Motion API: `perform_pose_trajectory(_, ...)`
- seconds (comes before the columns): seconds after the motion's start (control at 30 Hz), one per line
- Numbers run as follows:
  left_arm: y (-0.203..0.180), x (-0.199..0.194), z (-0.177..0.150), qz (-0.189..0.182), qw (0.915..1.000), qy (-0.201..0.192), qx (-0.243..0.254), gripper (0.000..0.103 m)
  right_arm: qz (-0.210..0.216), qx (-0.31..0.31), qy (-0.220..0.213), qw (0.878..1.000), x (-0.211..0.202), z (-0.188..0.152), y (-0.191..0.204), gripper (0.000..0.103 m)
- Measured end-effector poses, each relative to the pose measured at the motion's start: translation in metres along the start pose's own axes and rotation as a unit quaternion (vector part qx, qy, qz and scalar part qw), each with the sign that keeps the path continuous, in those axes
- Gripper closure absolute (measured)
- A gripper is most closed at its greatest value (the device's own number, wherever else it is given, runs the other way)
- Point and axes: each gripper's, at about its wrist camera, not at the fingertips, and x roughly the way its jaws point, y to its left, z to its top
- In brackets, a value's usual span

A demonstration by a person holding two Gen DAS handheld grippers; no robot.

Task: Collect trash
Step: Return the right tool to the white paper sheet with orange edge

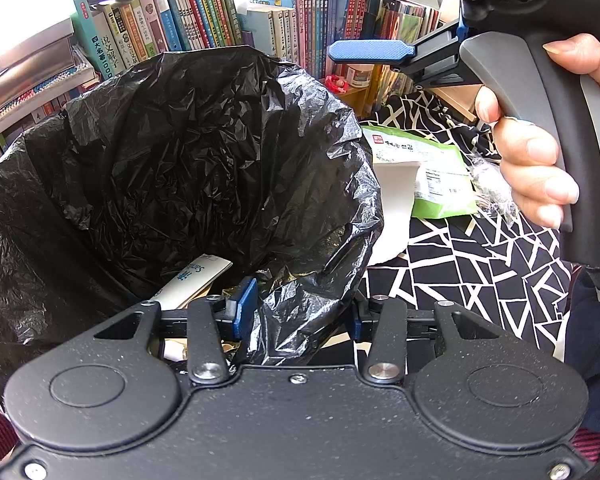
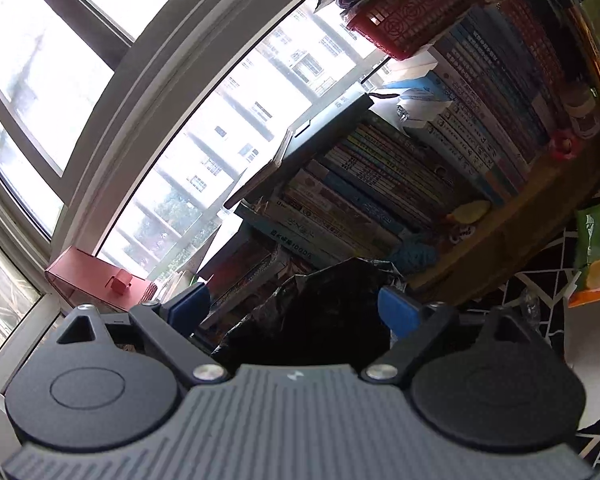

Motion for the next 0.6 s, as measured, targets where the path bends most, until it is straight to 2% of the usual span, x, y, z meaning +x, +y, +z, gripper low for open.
perform_pose_trajectory(0.37, -0.001, 0.0, 0.0, 0.0, 1.0, 0.0, 0.0, 0.06, 0.004, 0.015, -0.001, 1.0, -0.001, 0.001, -0.006, 0.004)
perform_pose_trajectory(0.6, -0.001, 0.0, -0.001, 0.0, 1.0, 0.001, 0.0, 0.06, 0.024, 0.061, -0.012, 0.998, -0.004, 0.007, -0.021, 0.001)
